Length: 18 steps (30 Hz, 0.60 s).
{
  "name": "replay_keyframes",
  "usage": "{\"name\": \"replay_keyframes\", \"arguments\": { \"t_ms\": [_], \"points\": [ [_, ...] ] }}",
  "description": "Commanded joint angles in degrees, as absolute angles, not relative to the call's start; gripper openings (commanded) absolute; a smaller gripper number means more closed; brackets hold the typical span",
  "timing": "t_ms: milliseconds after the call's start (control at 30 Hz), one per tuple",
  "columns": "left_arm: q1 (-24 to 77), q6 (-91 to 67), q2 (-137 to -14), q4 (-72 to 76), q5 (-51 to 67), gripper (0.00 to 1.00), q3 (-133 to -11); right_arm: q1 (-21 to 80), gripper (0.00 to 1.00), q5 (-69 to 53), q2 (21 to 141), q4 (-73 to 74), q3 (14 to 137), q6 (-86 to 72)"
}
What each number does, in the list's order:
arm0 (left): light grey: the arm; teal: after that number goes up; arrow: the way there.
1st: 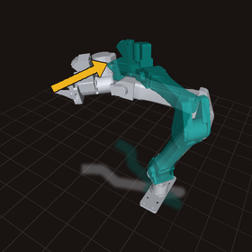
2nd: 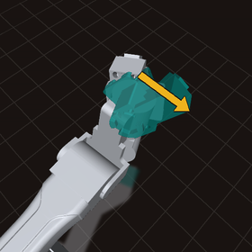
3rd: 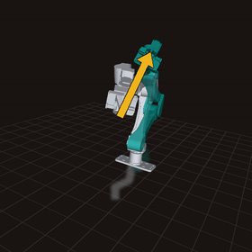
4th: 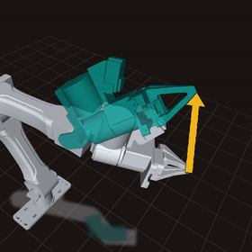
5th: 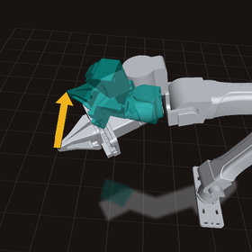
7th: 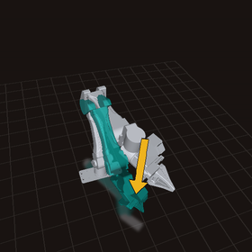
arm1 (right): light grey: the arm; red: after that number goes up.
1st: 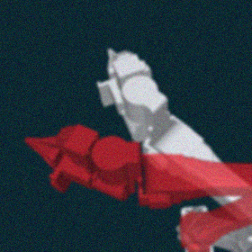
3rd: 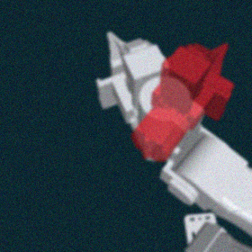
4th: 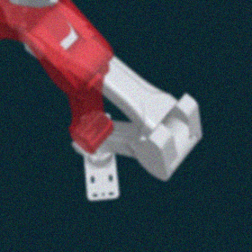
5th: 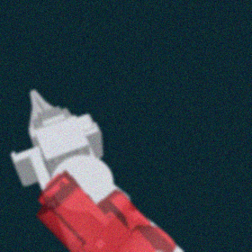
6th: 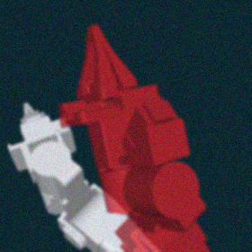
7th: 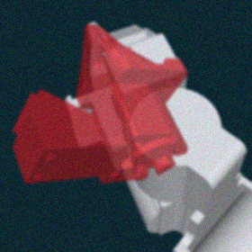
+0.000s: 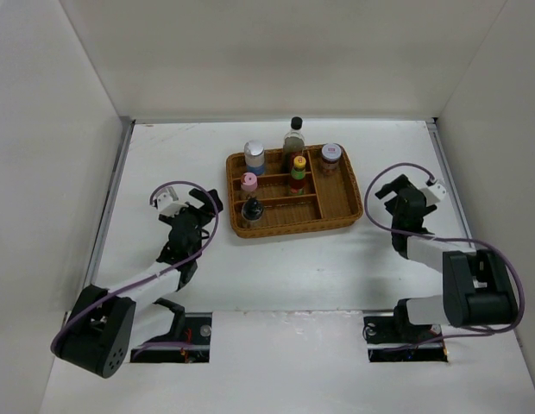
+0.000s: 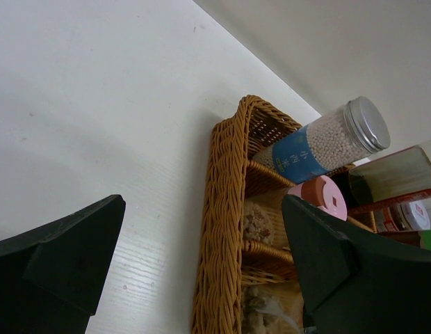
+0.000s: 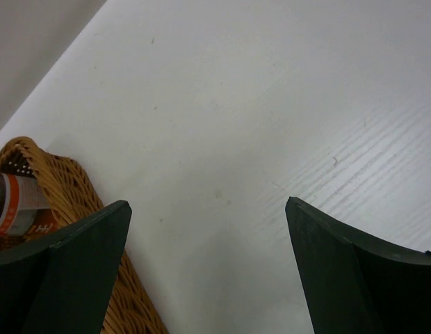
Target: Organize the condiment bottles
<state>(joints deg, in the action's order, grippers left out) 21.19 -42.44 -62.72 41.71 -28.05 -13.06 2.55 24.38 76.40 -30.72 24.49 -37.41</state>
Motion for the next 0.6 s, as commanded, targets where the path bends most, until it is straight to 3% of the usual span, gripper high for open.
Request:
{"name": "replay_keyframes", "arguments": {
  "t_ms": [0,200,367,567],
  "points": [
    [21.66,-42.45,-61.7,43.24,-28.39,1.0,-15.03,1.63,1.0,21.8,78.3,-44.64,24.79,-39.9],
    [21.67,-42.8,-61.61,42.72,-28.31,1.0,-15.73,0.22,1.0,19.43,82.7,-52.73,23.29,-39.81],
    [19.12,-42.63,-50.72,37.62,-28.72,1.0,-14.33,0.57,1.0,16.62,87.01,-55.2,25.3,-40.0],
    [19.38,-42.54,-56.14,36.74,-29.89,1.0,-15.73,1.89,1.0,19.16,85.52,-54.4,24.61,-39.29]
  ]
}}
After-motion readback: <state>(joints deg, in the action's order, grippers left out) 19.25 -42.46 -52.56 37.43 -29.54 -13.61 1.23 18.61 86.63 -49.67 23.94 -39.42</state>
